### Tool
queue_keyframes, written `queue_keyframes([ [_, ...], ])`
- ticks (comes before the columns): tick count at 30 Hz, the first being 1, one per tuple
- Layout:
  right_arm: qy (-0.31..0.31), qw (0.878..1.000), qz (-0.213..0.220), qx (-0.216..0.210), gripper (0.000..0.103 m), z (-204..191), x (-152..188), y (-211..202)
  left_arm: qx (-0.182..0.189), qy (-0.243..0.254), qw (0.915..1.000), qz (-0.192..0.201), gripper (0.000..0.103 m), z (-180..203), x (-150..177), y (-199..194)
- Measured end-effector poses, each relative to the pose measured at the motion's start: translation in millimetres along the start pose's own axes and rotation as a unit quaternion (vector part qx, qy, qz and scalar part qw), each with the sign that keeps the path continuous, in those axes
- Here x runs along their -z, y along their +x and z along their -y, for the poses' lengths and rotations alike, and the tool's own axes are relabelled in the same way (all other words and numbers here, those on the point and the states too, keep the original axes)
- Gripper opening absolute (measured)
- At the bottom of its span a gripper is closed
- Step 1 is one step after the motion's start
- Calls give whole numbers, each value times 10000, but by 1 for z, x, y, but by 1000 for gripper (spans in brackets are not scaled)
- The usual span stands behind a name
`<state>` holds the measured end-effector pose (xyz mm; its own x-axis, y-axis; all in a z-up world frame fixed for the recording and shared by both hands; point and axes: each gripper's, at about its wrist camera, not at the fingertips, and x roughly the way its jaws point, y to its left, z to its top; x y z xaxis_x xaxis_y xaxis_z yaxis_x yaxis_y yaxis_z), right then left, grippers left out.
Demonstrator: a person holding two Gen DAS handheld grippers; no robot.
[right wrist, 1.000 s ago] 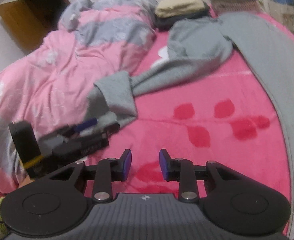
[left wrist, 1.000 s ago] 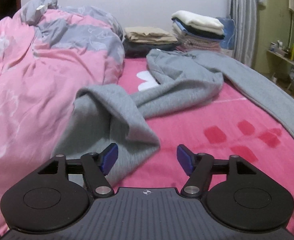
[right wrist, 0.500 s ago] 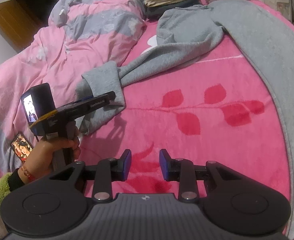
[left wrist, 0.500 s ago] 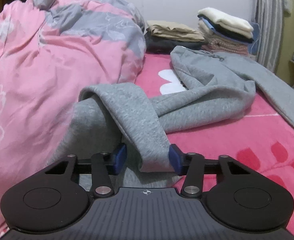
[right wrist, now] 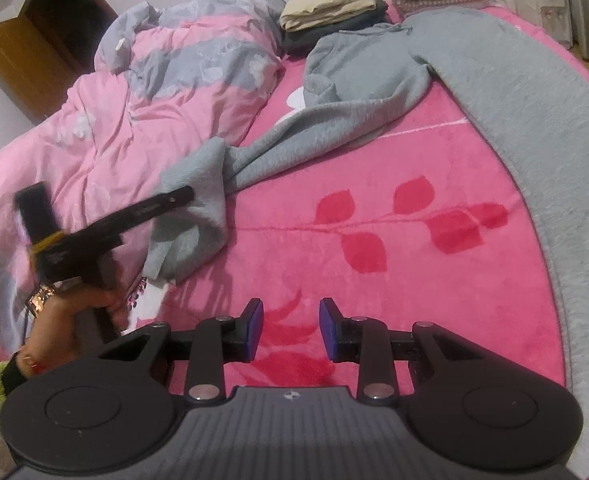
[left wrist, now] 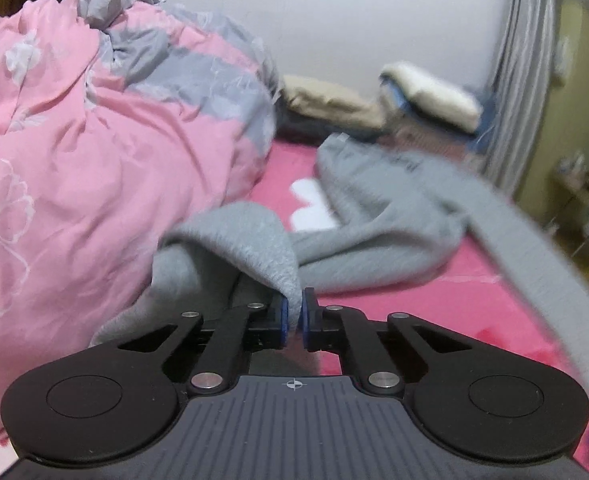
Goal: Fold clothes
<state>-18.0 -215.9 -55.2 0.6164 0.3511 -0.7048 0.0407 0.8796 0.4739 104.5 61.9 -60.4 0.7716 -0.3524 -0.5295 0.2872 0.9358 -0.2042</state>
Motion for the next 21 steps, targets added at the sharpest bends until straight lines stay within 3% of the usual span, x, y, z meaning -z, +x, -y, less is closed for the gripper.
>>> queue_keyframes([
  [3,20,10000,81,-47,33,-2,0,-5,607,-371,9974,105,4,-5,-11,-25],
  [8,80,9997,210,-129,33,-2,2,-13,1603,-885,9831,-17,4,-13,-19,-55],
  [16,368,9983,415,-166,33,12,4,-25,2778,-1414,9492,-430,4,-27,-6,-96],
  [21,643,9969,400,-224,33,25,9,-27,3570,-1184,9239,-703,4,-12,11,-108],
])
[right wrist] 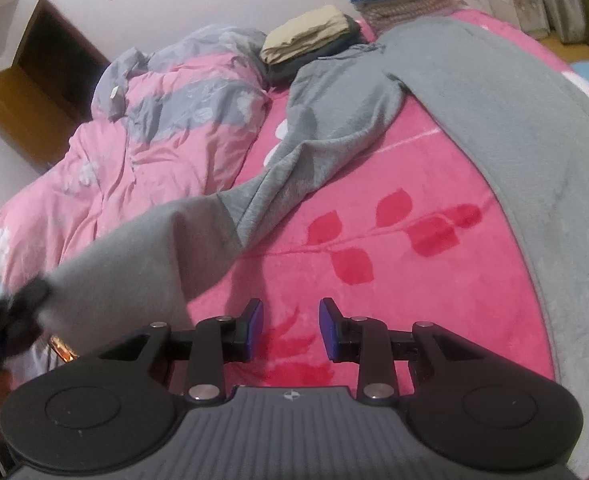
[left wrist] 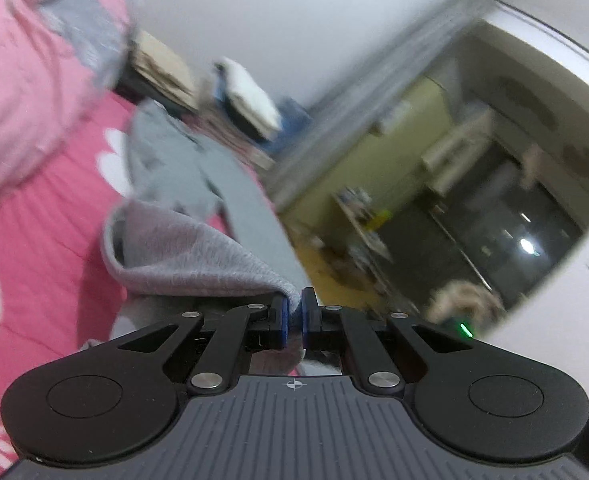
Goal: Fold clothes
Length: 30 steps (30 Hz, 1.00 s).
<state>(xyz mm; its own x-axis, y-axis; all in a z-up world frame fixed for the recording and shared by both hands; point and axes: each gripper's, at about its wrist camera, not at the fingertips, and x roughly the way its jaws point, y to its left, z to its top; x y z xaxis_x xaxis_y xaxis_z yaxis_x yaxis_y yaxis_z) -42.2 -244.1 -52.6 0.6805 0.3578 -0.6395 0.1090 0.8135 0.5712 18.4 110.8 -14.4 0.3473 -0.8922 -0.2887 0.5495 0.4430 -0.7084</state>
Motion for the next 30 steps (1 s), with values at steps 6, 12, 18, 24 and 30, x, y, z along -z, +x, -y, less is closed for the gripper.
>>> queue_keyframes([
  [6,149,9999,44,-67,33,3,1,-3,627,133,9954,-719,4,9,30,36],
  [12,159,9997,179,-16,33,4,1,-12,271,684,9800,-1849,4,16,60,84],
  [18,239,9996,159,76,33,11,5,-13,-39,1004,9621,-2534,4,17,85,99],
  [24,241,9996,106,100,33,14,7,-12,-292,1076,9542,-2776,5,13,92,101],
  [30,230,9997,49,109,33,16,9,-11,-573,1048,9493,-2909,22,10,94,96],
])
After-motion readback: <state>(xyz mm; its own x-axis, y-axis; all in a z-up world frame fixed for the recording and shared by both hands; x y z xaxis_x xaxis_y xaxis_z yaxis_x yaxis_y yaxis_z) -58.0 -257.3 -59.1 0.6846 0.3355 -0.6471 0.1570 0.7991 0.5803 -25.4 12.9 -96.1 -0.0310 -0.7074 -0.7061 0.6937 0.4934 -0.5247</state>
